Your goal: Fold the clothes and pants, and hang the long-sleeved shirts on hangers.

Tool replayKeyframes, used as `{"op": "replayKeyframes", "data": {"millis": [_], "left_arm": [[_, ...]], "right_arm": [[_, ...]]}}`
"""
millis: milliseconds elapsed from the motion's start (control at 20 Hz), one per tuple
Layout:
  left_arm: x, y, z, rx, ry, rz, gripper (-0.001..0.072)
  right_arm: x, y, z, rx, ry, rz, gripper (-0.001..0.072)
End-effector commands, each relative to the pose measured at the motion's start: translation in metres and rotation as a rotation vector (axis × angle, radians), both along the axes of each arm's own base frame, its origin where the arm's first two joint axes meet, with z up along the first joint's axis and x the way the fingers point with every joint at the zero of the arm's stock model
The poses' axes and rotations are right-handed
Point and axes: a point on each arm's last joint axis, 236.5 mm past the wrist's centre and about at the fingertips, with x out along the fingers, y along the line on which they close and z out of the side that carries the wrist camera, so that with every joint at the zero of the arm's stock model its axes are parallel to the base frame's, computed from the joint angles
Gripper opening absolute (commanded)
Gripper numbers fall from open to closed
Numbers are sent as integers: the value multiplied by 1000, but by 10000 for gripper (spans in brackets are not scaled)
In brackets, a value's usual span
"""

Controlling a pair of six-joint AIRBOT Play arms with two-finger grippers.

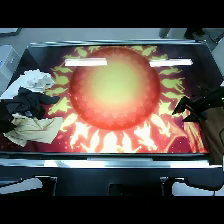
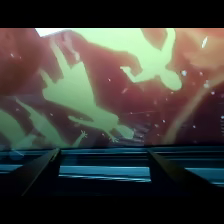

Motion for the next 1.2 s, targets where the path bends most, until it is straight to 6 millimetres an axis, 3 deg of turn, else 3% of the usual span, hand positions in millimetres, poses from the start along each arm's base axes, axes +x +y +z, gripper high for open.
{"op": "replayKeyframes", "data": {"millis": [0,50,150,200,300,400,450,550,650,750,850,900,1050,1150], "left_arm": [[22,2,88,115,-230,38,16],[31,-4,135,155,-363,62,16],[39,-45,240,217,-669,43,15],[34,-79,292,241,-818,-1,16],[12,-164,375,230,-1084,-142,16],[-19,-238,429,130,-1294,-269,15],[-33,-268,442,57,-1354,-331,15],[-46,-324,446,-112,-1381,-472,15],[-42,-376,424,-226,-1320,-618,15],[-23,-434,369,-267,-1162,-773,15],[-8,-492,294,-312,-958,-892,15],[-5,-524,245,-332,-833,-949,15],[-15,-604,107,-419,-495,-1009,17],[-31,-638,41,-462,-327,-1010,17]], "right_arm": [[-7,6,10,18,10,2,630],[-7,6,11,15,2,1,630],[-6,6,12,15,-3,0,629],[-6,7,13,19,-3,1,627],[-8,9,14,31,3,8,602],[-11,10,15,37,13,20,602],[-14,11,15,41,18,31,602],[-18,12,18,45,26,42,602],[-20,12,22,41,13,52,602],[-21,13,28,35,-12,68,602],[-23,12,34,28,-38,97,602],[-23,13,36,25,-48,102,602],[-22,12,39,14,-68,104,602],[-19,11,38,10,-78,100,602]]}}
